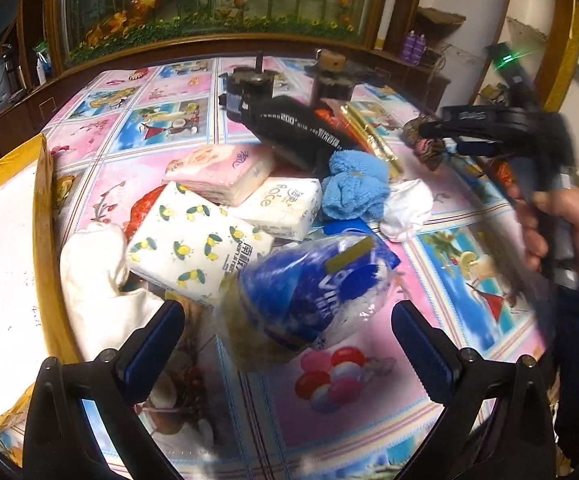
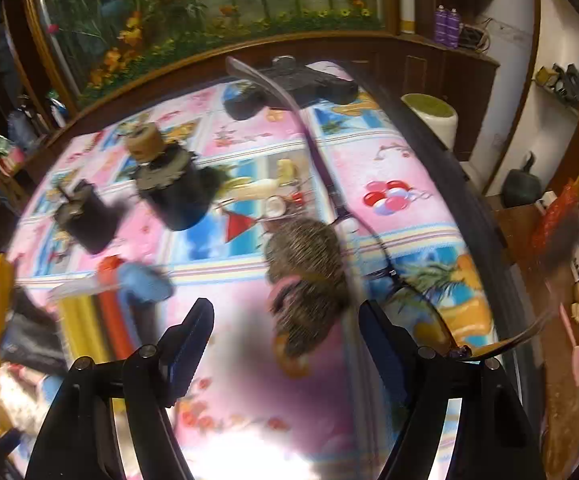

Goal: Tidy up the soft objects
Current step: 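Grasp the brown knit glove with the right tool while the left tool grasps the blue wrapped pack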

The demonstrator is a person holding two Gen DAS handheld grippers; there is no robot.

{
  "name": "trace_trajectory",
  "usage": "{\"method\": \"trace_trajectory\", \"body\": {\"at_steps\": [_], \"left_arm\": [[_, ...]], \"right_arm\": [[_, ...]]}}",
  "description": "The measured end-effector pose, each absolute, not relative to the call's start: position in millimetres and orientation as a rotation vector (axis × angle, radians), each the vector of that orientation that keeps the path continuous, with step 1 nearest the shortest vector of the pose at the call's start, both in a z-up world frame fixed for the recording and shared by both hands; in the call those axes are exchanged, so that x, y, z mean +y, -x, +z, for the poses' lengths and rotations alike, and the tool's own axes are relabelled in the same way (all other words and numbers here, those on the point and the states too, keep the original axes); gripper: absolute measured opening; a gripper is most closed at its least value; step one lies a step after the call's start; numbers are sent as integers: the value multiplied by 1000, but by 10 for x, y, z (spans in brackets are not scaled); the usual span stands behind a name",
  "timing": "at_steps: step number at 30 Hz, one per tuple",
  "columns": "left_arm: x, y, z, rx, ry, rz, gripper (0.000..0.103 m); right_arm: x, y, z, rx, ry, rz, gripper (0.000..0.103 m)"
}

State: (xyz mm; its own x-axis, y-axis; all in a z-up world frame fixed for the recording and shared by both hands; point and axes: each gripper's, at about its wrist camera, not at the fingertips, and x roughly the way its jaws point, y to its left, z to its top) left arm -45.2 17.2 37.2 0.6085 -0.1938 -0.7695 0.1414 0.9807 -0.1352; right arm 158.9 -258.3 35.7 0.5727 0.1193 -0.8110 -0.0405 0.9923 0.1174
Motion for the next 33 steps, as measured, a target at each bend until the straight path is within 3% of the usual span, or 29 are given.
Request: {"method": "trace_trajectory", "body": {"at_steps": [3, 5, 10, 19, 23, 27, 33], "left_arm": [[257, 532, 462, 864, 95, -228, 103], [285, 567, 498, 848, 89, -243, 103], [350, 681, 498, 838, 89, -258, 103], [289, 632, 407, 848, 27, -269, 103], [231, 542, 337, 871, 1, -245, 93], [207, 483, 246, 917, 18, -253, 68], [114, 463, 183, 929, -12, -239, 58]], "right_arm": [[-2574, -1704, 282, 956, -72, 74, 76], [-2534, -1740, 225, 961, -32, 58, 48], [-2471, -1584, 274, 897, -3, 104, 43], [-2133, -700, 678, 660, -69, 470, 44], [-2080, -555, 736, 583, -61, 525, 44], [-2057, -550, 739, 584, -78, 542, 43], [-2044, -535, 717, 625, -67, 541, 43]]}}
